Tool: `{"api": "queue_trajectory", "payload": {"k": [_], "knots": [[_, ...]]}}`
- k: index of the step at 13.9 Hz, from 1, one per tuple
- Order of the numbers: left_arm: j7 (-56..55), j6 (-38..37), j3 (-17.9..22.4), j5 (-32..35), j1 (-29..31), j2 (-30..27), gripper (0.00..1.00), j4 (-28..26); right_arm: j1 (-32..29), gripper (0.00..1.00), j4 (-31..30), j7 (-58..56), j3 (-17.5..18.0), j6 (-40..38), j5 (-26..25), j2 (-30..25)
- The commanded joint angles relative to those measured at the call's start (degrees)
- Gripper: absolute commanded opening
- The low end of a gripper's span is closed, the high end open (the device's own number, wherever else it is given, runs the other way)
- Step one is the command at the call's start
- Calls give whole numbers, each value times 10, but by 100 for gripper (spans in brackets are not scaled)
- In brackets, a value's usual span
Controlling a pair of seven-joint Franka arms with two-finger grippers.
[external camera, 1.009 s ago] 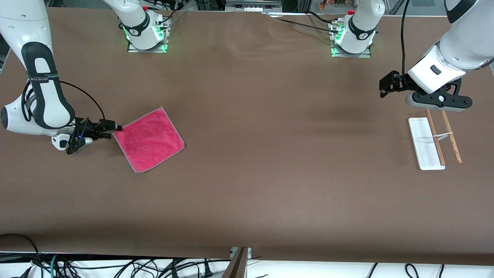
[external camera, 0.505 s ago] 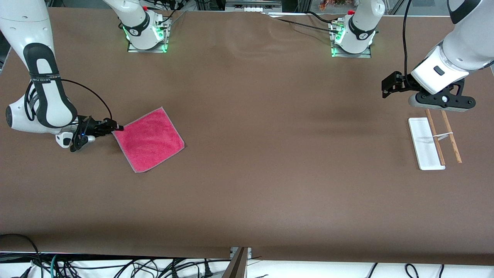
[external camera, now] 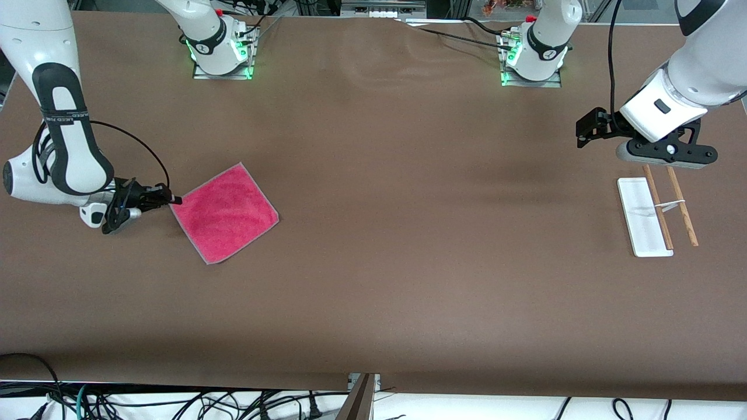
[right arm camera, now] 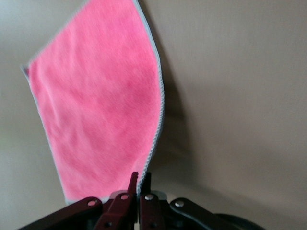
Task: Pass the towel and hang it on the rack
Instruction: 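Grasp the towel edge with the right gripper and lift it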
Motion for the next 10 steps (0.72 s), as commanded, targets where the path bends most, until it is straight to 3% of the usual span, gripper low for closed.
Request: {"api": "queue_trajectory", "payload": {"k": [1,5,10], "knots": [[1,-11,-4,-4,6,1,100,11,25,0,59,60,2,-17,-37,-8],[1,-11,-4,-4,6,1,100,11,65,0,167,198,3,-113,-137,-20],[0,-13,-3,-8,6,1,100,11,142,0,276,365,3,-215,-226,-37]]}}
